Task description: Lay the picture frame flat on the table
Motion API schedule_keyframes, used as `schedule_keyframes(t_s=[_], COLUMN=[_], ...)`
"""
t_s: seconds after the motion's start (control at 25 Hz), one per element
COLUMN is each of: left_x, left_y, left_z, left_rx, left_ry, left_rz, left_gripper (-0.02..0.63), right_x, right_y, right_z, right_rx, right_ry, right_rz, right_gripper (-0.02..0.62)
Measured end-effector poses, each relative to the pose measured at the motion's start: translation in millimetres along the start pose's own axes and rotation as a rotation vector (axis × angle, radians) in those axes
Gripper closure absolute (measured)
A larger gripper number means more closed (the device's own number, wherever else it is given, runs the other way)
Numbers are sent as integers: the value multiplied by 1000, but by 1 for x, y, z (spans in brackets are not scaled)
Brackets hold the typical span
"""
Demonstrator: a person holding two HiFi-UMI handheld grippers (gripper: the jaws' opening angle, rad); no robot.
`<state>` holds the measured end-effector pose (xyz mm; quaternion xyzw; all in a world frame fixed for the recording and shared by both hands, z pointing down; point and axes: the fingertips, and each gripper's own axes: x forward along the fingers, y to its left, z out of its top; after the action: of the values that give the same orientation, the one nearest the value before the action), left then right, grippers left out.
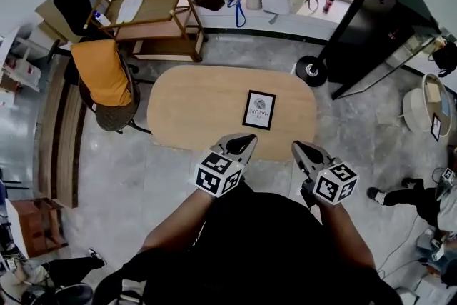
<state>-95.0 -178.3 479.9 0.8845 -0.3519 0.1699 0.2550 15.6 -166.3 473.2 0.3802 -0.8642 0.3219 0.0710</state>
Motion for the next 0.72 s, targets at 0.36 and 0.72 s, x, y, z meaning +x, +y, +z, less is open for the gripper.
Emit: schedule_keyframes(t_s=[0.36, 0.72], left_x=[-20, -62], left_y=[-111, -116], left_z=[-40, -44], left_rx=[-34, -16], left_ry=[-32, -22], left_rz=[56, 98], left_gripper=[601, 601], right_x=[-97, -119], right_y=[16, 46], right_z=[-49, -67], right_rx=[-71, -67], right_ry=[10, -3], right_rz=[77, 100], right_gripper=[595, 595])
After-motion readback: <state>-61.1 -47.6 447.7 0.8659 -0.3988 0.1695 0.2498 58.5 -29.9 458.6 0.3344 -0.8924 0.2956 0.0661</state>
